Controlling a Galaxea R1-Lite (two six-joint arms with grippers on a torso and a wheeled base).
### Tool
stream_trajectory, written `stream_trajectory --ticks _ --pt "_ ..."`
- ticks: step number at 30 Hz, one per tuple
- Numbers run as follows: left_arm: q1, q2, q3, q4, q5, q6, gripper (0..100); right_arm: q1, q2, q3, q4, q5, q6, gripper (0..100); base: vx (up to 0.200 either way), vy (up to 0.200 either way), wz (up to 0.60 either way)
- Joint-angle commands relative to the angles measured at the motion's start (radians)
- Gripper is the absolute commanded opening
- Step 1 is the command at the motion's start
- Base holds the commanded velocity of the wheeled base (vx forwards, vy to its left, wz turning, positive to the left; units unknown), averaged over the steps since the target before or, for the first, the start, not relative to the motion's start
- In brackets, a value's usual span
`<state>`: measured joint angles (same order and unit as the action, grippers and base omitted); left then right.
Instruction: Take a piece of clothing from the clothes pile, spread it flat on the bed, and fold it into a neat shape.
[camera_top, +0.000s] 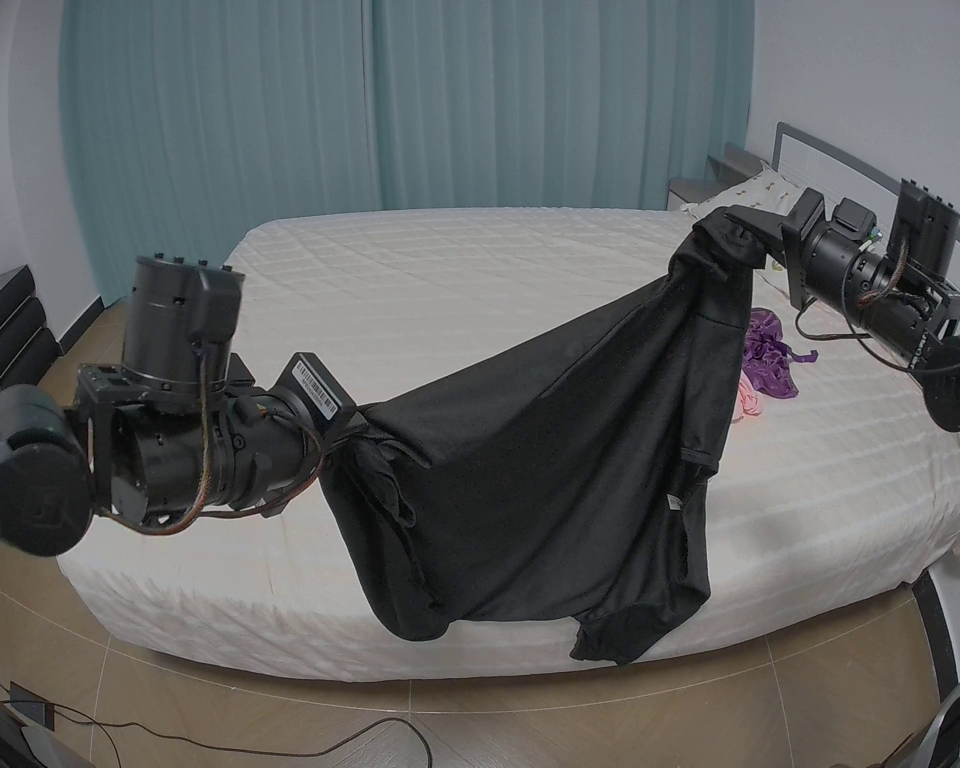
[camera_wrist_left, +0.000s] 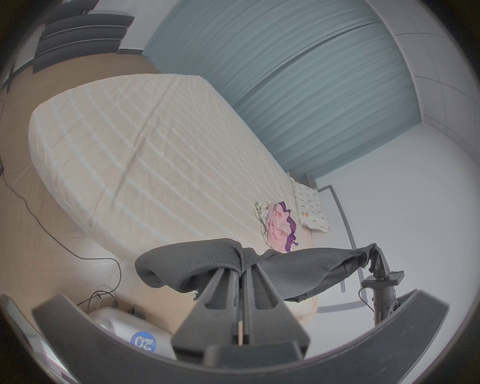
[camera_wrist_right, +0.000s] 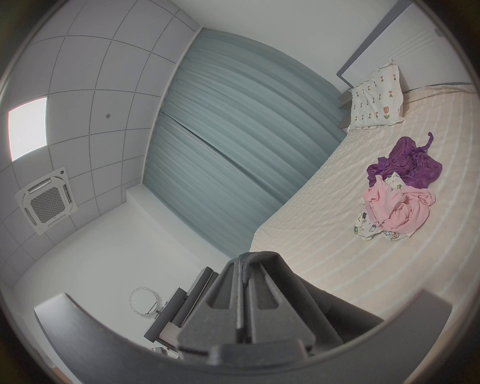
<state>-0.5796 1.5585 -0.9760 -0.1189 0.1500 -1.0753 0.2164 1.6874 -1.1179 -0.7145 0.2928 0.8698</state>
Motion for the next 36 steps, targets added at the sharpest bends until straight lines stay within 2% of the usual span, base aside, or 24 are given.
stream_trajectory --ticks 1,4,16,19,23,29,30,32,33,36 --pt "0.046 0.106 -0.043 -0.002 -0.021 -0.002 0 -0.002 0.107 -0.002 -0.033 0.000 0.000 0 0.200 0.000 0.00" --pt "0.058 0.135 -0.070 -0.002 -0.053 -0.002 0 0.001 0.127 -0.005 -0.036 0.000 -0.005 0 0.200 0.000 0.00" --pt "0.150 0.295 -0.170 -0.001 -0.061 0.003 0 0.009 0.242 -0.046 -0.037 -0.001 -0.018 0 0.200 0.000 0.00" --pt "0.167 0.344 -0.204 -0.001 -0.109 0.003 0 0.015 0.296 -0.046 -0.065 -0.003 -0.028 0 0.200 0.000 0.00" --pt "0.188 0.416 -0.256 0.002 -0.119 0.002 0 0.023 0.357 -0.065 -0.092 -0.004 -0.035 0 0.200 0.000 0.00" --pt "0.205 0.523 -0.282 0.002 -0.110 0.003 0 0.031 0.445 -0.076 -0.108 -0.021 -0.058 0 0.000 0.000 0.00" --pt "0.205 0.523 -0.282 0.002 -0.110 0.003 0 0.031 0.445 -0.076 -0.108 -0.021 -0.058 100 0.000 0.000 0.00" --pt "0.211 0.558 -0.285 -0.001 -0.110 0.002 0 0.037 0.500 -0.079 -0.138 -0.057 -0.061 100 0.000 0.000 0.00" --pt "0.214 0.572 -0.291 -0.002 -0.109 0.002 100 0.040 0.515 -0.079 -0.151 -0.063 -0.061 100 0.000 0.000 0.00" --pt "0.219 0.597 -0.306 -0.002 -0.109 0.000 100 0.054 0.558 -0.082 -0.172 -0.086 -0.063 100 0.000 0.000 0.00"
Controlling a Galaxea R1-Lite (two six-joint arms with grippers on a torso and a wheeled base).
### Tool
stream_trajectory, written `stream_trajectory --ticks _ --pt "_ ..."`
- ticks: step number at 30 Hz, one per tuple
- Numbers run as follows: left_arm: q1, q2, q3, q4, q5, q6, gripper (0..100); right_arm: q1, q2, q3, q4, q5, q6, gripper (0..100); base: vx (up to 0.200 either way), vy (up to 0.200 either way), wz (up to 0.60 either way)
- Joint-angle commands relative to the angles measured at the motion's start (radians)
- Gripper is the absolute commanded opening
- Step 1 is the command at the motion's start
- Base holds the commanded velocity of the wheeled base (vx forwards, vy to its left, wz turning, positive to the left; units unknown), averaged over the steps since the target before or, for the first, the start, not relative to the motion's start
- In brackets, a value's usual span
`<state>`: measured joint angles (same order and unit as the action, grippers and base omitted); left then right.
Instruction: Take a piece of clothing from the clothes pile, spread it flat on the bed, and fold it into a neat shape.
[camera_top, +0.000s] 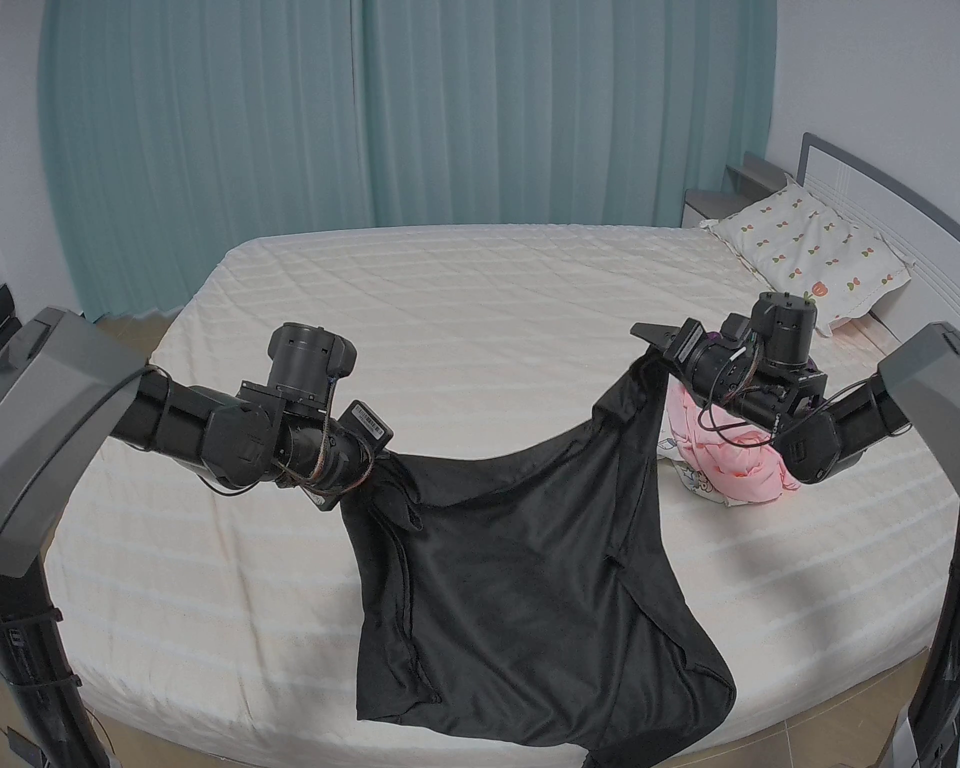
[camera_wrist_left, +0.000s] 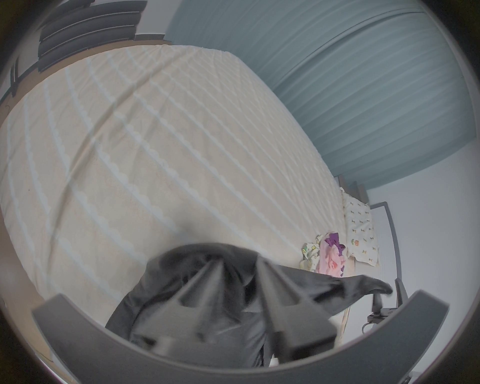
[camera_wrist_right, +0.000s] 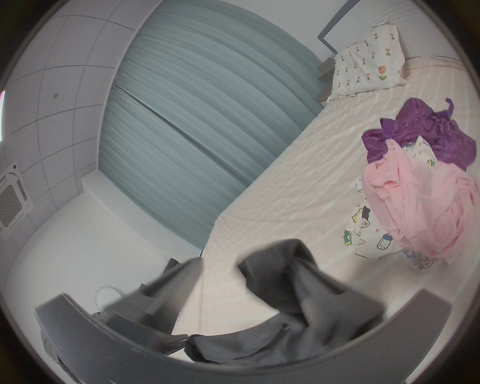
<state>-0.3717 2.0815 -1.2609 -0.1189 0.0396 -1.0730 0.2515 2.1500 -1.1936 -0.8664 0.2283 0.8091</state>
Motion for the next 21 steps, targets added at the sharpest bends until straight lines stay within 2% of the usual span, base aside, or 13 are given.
stream_trajectory --ticks 1,5,7,13,17,21 --pt "0.011 0.074 -0.022 -0.002 0.002 -0.002 100 0.018 0.096 -0.006 -0.020 -0.021 -0.002 100 0.000 0.000 0.00" --pt "0.028 0.112 -0.054 -0.016 0.022 -0.001 100 0.018 0.180 -0.098 0.000 -0.158 -0.011 100 0.000 0.000 0.00" --pt "0.045 0.115 -0.075 -0.016 0.062 -0.005 100 0.015 0.185 -0.100 0.015 -0.187 -0.019 100 0.000 0.000 0.00" --pt "0.054 0.103 -0.061 -0.005 0.079 -0.005 100 -0.024 0.180 -0.104 0.102 -0.202 -0.034 100 0.000 0.000 0.00" --pt "0.057 0.038 0.021 -0.016 0.069 -0.007 100 -0.077 0.191 -0.083 0.153 -0.204 -0.030 100 0.000 0.000 0.00" --pt "0.056 -0.060 0.164 -0.047 0.022 -0.010 100 -0.143 0.237 -0.029 0.167 -0.202 -0.028 100 0.000 0.000 0.00"
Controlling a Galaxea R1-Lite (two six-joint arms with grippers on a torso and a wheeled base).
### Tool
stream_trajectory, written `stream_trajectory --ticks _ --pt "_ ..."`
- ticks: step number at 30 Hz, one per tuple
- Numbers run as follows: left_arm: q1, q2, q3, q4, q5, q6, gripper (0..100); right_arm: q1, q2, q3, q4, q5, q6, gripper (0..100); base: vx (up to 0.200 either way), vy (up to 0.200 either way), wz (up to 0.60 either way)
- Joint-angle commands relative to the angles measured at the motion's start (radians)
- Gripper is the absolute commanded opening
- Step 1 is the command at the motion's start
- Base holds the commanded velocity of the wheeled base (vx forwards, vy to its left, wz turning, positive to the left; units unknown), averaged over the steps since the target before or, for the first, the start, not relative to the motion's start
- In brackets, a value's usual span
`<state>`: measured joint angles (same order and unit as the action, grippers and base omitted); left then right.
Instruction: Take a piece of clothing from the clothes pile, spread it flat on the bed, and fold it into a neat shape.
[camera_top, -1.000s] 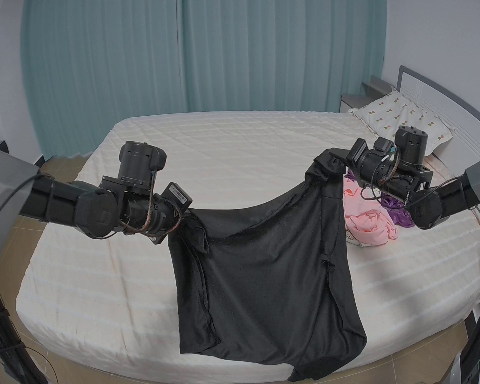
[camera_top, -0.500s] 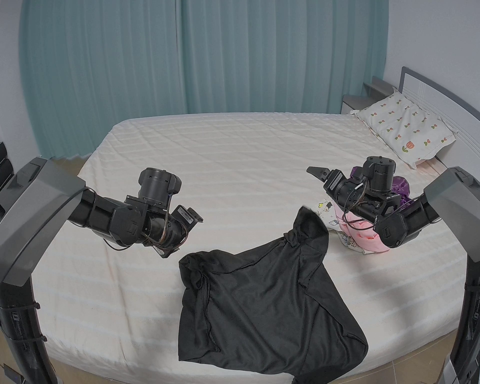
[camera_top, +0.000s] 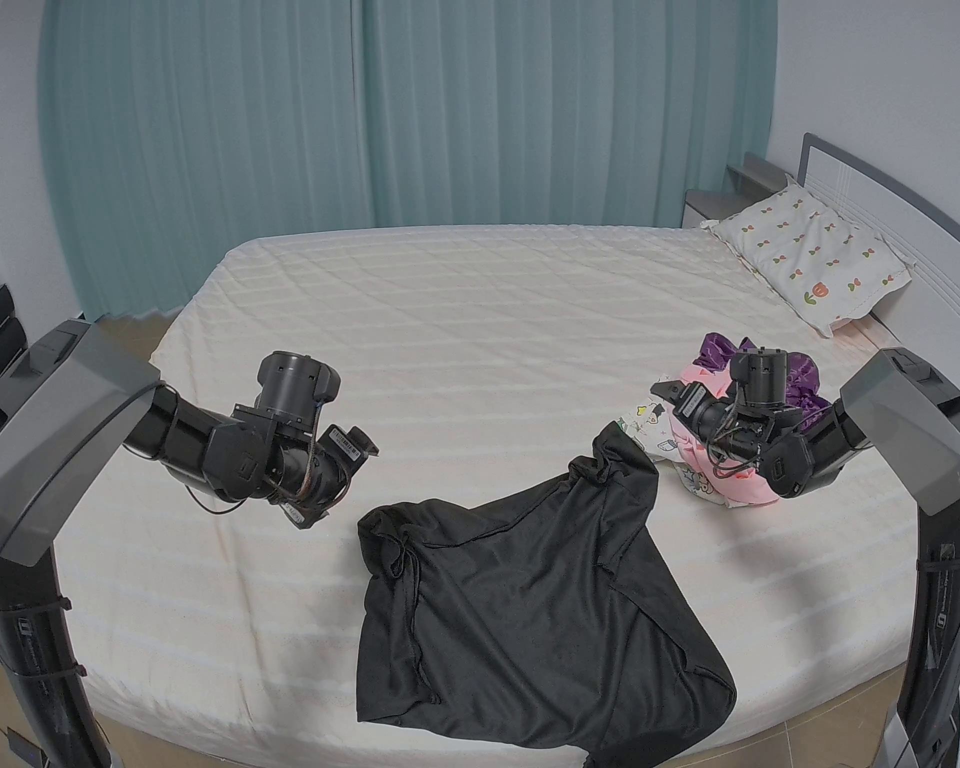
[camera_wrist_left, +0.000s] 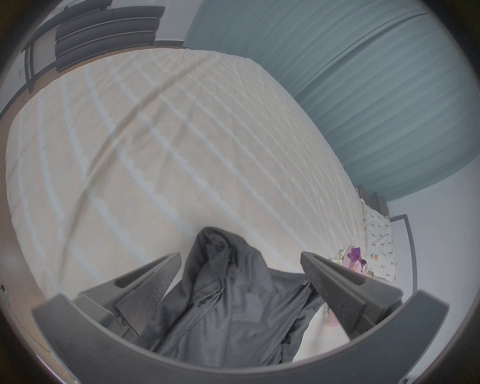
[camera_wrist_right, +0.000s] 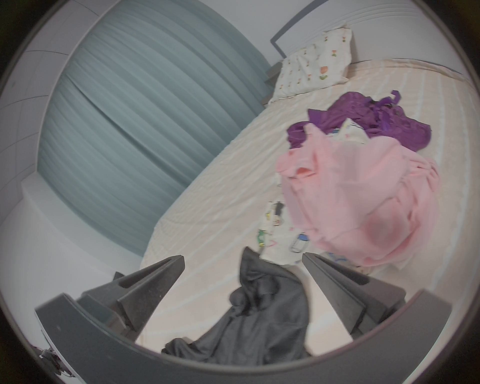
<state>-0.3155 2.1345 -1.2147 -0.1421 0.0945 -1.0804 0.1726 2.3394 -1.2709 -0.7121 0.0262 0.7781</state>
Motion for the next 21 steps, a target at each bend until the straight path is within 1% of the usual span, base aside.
stream_trajectory --ticks 1,4,7,11,12,15,19,21 --pt "0.000 -0.134 0.153 -0.034 -0.047 -0.003 100 -0.077 0.060 0.054 0.019 0.001 0.003 100 0.000 0.000 0.00" --pt "0.000 -0.171 0.233 -0.070 -0.068 -0.009 100 -0.094 0.090 0.073 0.017 0.001 0.003 100 0.000 0.000 0.00" --pt "-0.010 -0.208 0.300 -0.100 -0.073 -0.047 100 -0.100 0.098 0.097 0.022 0.001 0.003 100 0.000 0.000 0.00" --pt "-0.023 -0.248 0.377 -0.137 -0.076 -0.055 100 -0.100 0.115 0.099 0.051 0.001 0.000 100 0.000 0.000 0.00" --pt "-0.033 -0.257 0.415 -0.169 -0.076 -0.056 100 -0.102 0.140 0.079 0.086 0.000 0.000 100 0.000 0.000 0.00" --pt "-0.037 -0.269 0.451 -0.208 -0.076 -0.058 100 -0.108 0.179 0.030 0.108 -0.003 0.004 100 0.000 0.000 0.00" --pt "-0.039 -0.277 0.501 -0.267 -0.076 -0.076 100 -0.146 0.271 -0.113 0.129 -0.057 0.001 100 0.000 0.000 0.00" --pt "-0.039 -0.275 0.509 -0.281 -0.078 -0.081 100 -0.162 0.301 -0.177 0.146 -0.071 0.006 100 0.000 0.000 0.00"
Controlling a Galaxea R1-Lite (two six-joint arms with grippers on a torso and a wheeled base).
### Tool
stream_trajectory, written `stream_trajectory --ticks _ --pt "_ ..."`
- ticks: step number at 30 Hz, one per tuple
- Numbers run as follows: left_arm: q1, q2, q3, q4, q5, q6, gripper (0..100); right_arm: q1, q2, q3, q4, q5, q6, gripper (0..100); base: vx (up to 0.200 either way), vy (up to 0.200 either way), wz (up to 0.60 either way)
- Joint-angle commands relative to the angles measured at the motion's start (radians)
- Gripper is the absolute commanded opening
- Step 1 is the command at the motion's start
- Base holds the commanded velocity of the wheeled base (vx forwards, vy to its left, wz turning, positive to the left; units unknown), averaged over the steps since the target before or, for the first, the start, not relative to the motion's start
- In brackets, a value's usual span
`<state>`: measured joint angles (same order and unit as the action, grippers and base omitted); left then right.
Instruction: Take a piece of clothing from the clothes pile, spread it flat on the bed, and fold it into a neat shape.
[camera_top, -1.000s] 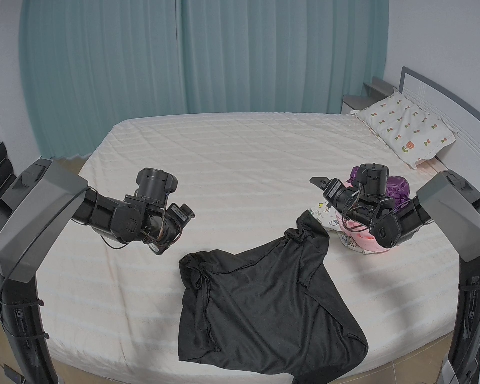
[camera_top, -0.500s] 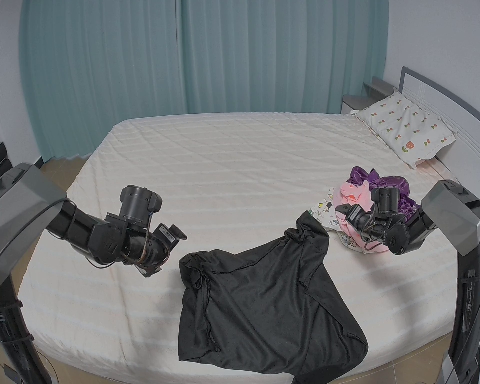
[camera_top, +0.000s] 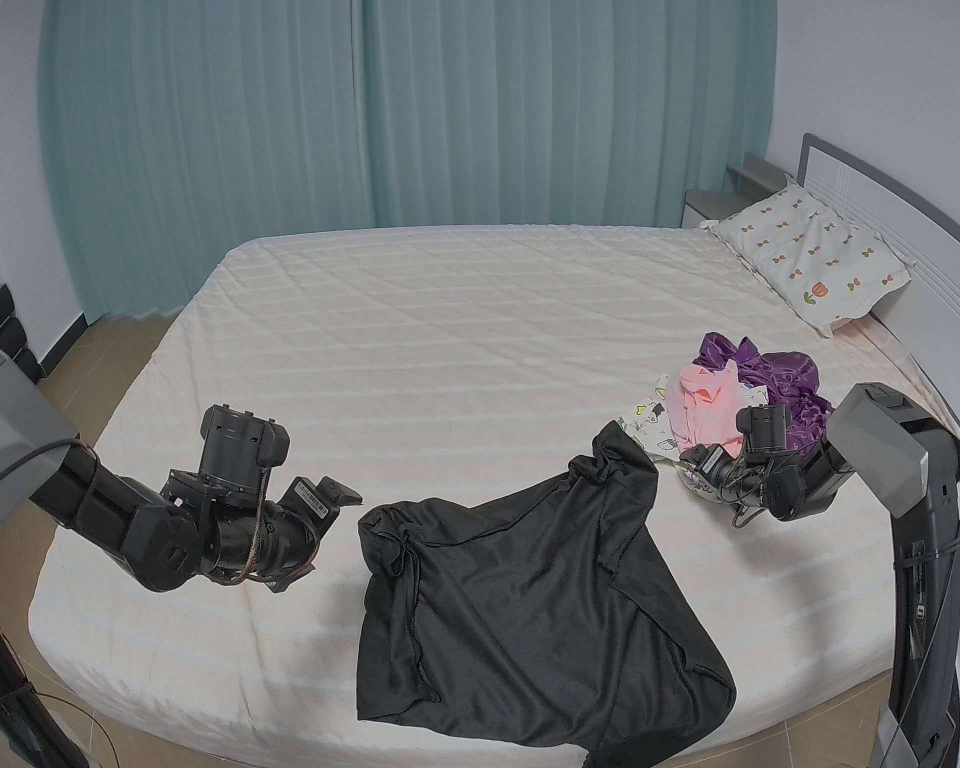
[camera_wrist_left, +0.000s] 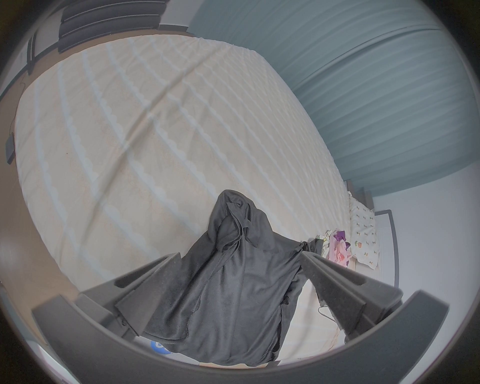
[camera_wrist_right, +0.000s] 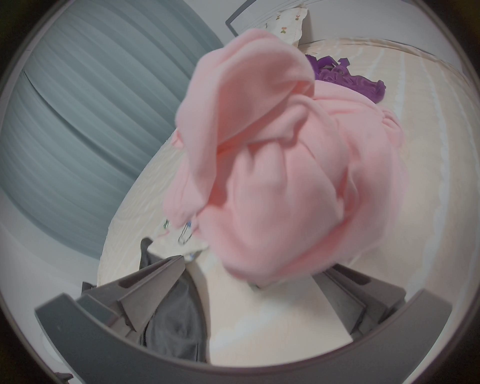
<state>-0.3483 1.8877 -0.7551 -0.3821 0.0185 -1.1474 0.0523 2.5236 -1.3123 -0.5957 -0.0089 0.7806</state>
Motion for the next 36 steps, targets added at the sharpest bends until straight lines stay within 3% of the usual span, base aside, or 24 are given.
stream_trajectory --ticks 1,7,8,11,18,19,20,22,30,36 --pt "-0.006 -0.027 0.051 -0.047 -0.003 -0.018 100 -0.054 0.129 -0.165 0.031 -0.043 0.005 100 0.000 0.000 0.00" --pt "-0.005 -0.032 0.072 -0.063 -0.058 -0.043 100 -0.132 0.187 -0.349 0.004 -0.112 0.032 100 0.000 0.000 0.00" --pt "0.002 -0.039 0.072 -0.064 -0.063 -0.049 100 -0.169 0.193 -0.420 -0.029 -0.154 0.052 100 0.000 0.000 0.00" --pt "0.005 -0.044 0.072 -0.064 -0.065 -0.049 100 -0.232 0.190 -0.482 -0.056 -0.184 0.068 100 0.000 0.000 0.00" --pt "0.005 -0.041 0.074 -0.064 -0.065 -0.051 100 -0.284 0.150 -0.358 -0.053 -0.166 0.042 100 0.000 0.000 0.00" --pt "0.005 -0.041 0.074 -0.064 -0.065 -0.052 100 -0.284 0.110 -0.266 -0.061 -0.123 0.006 100 0.000 0.000 0.00" --pt "0.005 -0.041 0.076 -0.064 -0.065 -0.052 100 -0.281 0.061 -0.162 -0.070 -0.032 -0.035 100 0.000 0.000 0.00" --pt "0.005 -0.042 0.077 -0.064 -0.065 -0.052 100 -0.275 -0.008 -0.044 -0.095 0.056 -0.064 100 0.000 0.000 0.00" --pt "-0.006 -0.071 0.108 -0.064 -0.072 -0.051 100 -0.232 -0.269 0.314 -0.108 0.208 -0.149 100 0.000 0.000 0.00" --pt "-0.032 -0.090 0.158 -0.064 -0.086 -0.051 100 -0.175 -0.390 0.530 -0.119 0.234 -0.224 100 0.000 0.000 0.00"
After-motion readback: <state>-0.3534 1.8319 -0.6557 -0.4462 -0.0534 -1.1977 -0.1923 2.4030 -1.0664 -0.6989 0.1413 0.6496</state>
